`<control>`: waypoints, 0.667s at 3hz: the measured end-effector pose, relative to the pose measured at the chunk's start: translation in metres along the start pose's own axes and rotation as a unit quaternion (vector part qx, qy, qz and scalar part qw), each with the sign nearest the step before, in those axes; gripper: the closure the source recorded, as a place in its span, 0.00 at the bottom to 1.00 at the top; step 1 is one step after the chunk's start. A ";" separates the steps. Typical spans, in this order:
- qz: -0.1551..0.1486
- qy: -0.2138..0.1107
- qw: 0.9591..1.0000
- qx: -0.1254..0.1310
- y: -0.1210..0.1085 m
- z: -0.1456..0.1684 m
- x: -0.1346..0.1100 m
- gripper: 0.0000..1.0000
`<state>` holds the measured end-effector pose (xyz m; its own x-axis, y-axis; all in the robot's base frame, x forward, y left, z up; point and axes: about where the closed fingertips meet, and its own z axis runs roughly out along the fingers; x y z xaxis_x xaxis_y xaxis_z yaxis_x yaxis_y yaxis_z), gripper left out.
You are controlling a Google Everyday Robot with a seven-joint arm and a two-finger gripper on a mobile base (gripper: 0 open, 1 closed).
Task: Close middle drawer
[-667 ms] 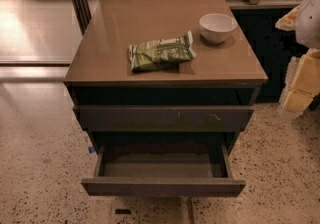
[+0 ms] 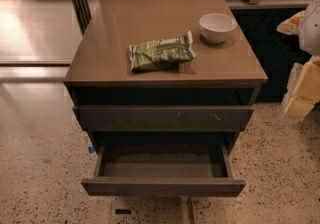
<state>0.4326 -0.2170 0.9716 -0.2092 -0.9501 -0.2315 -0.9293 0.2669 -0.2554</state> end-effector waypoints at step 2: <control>0.096 -0.141 0.984 -0.045 0.050 0.113 0.041 0.00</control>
Offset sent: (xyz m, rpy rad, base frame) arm 0.0081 0.0258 -0.2752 0.8372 -0.0143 -0.3027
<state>0.4123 -0.2241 0.8438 -0.3019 -0.7982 -0.5213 -0.9068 0.4092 -0.1013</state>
